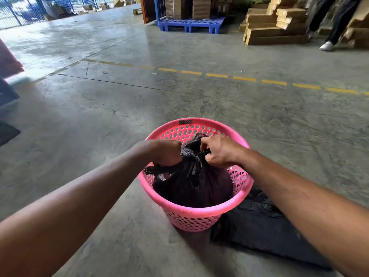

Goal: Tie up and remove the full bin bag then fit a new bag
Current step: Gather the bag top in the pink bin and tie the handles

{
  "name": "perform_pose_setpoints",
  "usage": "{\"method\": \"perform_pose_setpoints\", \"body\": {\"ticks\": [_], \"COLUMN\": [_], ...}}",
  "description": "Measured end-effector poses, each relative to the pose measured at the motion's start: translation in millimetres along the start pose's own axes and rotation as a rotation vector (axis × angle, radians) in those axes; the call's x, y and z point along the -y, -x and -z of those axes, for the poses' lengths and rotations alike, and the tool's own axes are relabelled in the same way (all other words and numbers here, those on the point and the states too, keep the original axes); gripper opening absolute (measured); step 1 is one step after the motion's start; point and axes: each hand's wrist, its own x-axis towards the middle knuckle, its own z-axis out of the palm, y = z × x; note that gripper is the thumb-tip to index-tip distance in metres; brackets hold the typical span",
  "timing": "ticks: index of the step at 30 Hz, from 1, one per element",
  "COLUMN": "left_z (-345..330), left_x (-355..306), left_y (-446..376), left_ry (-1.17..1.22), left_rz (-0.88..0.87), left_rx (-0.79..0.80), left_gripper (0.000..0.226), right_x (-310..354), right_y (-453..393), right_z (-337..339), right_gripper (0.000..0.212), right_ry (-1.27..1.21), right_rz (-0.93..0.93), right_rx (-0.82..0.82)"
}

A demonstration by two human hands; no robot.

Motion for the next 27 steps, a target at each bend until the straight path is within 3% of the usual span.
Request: {"method": "perform_pose_setpoints", "body": {"ticks": [2, 4, 7, 9, 12, 16, 23, 27], "left_z": [-3.8, -6.0, -7.0, -3.3, 1.5, -5.4, -12.0, -22.2], "left_x": [1.9, 6.4, 17.2, 22.8, 29.5, 32.3, 30.1, 23.3], "left_y": [0.3, 1.4, -0.5, -2.0, -1.5, -5.2, -10.6, -17.8], "left_ry": [0.151, 0.145, -0.017, 0.056, 0.277, 0.337, 0.036, 0.038], "left_rz": [0.026, 0.000, -0.087, -0.157, -0.256, -0.289, -0.067, 0.087], "left_rx": [0.040, 0.076, -0.044, -0.109, -0.166, -0.204, 0.004, 0.051], "left_gripper": [0.051, 0.050, 0.038, 0.033, 0.050, 0.042, 0.033, 0.031], "right_x": [-4.8, -8.3, -12.7, -17.8, -25.4, -29.1, -31.9, -27.5], "right_y": [1.7, 3.5, 3.5, 2.9, 2.6, 0.3, -5.1, -5.4], "right_z": [3.3, 5.6, 5.2, 4.3, 4.5, 0.8, -11.7, -25.8], "right_gripper": [0.023, 0.017, 0.012, 0.010, 0.010, 0.013, 0.013, 0.015], "right_ry": [-0.076, -0.128, -0.194, -0.264, -0.452, -0.613, -0.188, -0.024], "right_rz": [0.002, 0.012, 0.022, 0.022, 0.003, -0.072, -0.279, -0.326], "right_rx": [-0.020, -0.041, -0.064, -0.077, -0.100, -0.086, -0.010, -0.012]}}
